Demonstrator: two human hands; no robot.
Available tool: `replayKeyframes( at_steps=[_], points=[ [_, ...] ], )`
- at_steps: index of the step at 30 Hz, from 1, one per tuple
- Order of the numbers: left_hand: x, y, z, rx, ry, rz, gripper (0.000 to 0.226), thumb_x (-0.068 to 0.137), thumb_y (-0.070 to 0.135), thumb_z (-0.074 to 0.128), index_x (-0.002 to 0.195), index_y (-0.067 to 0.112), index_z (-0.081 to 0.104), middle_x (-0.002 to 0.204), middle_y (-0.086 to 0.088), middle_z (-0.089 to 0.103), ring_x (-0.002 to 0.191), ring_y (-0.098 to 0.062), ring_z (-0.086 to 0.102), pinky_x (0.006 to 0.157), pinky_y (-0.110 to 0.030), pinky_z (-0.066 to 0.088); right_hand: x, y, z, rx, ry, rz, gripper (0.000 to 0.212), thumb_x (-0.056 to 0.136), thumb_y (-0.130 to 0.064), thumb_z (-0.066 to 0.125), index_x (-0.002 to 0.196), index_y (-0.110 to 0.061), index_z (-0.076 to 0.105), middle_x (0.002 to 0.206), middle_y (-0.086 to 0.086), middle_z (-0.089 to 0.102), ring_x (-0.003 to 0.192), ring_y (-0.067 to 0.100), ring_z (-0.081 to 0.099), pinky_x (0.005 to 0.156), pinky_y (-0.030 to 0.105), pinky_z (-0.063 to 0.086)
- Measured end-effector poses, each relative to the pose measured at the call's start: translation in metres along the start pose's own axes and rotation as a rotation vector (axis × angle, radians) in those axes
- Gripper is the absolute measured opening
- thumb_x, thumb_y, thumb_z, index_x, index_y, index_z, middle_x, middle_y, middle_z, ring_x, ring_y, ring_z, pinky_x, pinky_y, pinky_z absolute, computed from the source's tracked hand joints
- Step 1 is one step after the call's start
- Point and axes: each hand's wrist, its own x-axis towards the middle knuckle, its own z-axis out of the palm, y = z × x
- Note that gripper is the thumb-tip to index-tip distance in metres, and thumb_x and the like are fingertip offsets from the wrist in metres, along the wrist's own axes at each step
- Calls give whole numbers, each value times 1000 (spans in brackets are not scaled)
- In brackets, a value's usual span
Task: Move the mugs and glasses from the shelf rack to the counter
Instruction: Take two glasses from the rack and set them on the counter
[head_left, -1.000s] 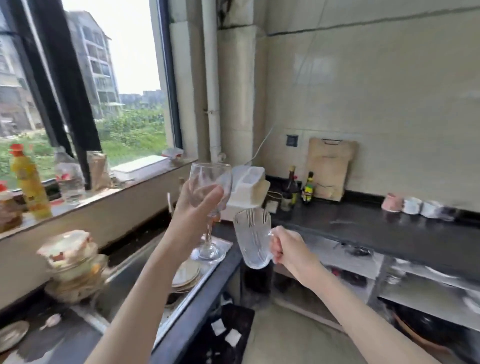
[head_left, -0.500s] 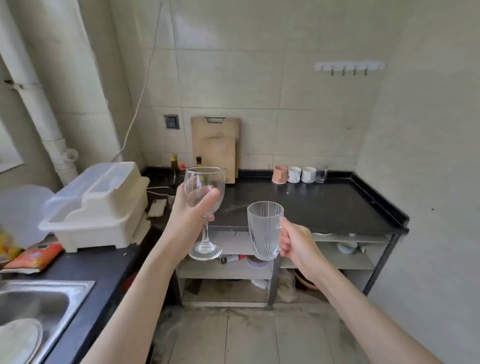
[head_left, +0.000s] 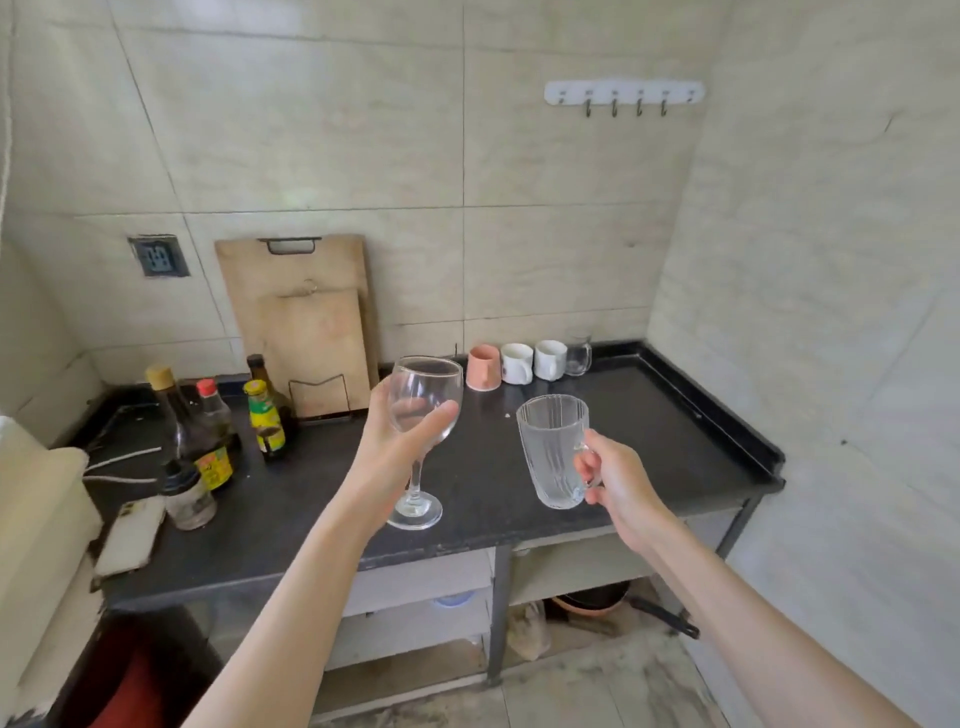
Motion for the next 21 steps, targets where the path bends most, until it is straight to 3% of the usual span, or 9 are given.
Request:
replayKeyframes(
  at_steps=[3,8,14,17,21],
  points=[
    [48,-23,17,68,-19,-17,65,79,34,69,132,25,32,108,9,57,78,11,61,53,-3,43,51,5,-3,12,15,27,35,95,-23,38,61,-15,37,59,-1,36,59,13,32,54,26,28],
    [128,-71,49,145,-23,-98,65,77,33,70,129,25,33,108,10,55,75,15,60,57,-7,45,150,22,-8,-7,-7,102,34,96,-23,36,64,-13,40,63,0,38,63,14,35,56,26,31],
    [232,-133,87,240,48,-216,70,73,35,74,128,25,32,115,5,54,91,1,59,64,-14,40,287,43,-5,-23,-97,199,35,95,-20,36,63,-11,46,69,1,50,73,19,42,64,27,35],
    [275,-160,105,282,78,-294,74,71,35,76,128,26,30,114,9,53,87,4,57,63,-11,37,346,53,-3,-90,-155,249,42,95,-20,37,56,-10,49,76,5,57,63,19,38,64,28,34],
    [326,-198,123,328,133,-358,78,70,33,77,129,24,27,118,6,50,95,-7,55,64,-11,36,410,70,9,-178,-184,290,42,94,-21,38,58,-9,56,76,2,51,62,11,38,76,29,31]
  ],
)
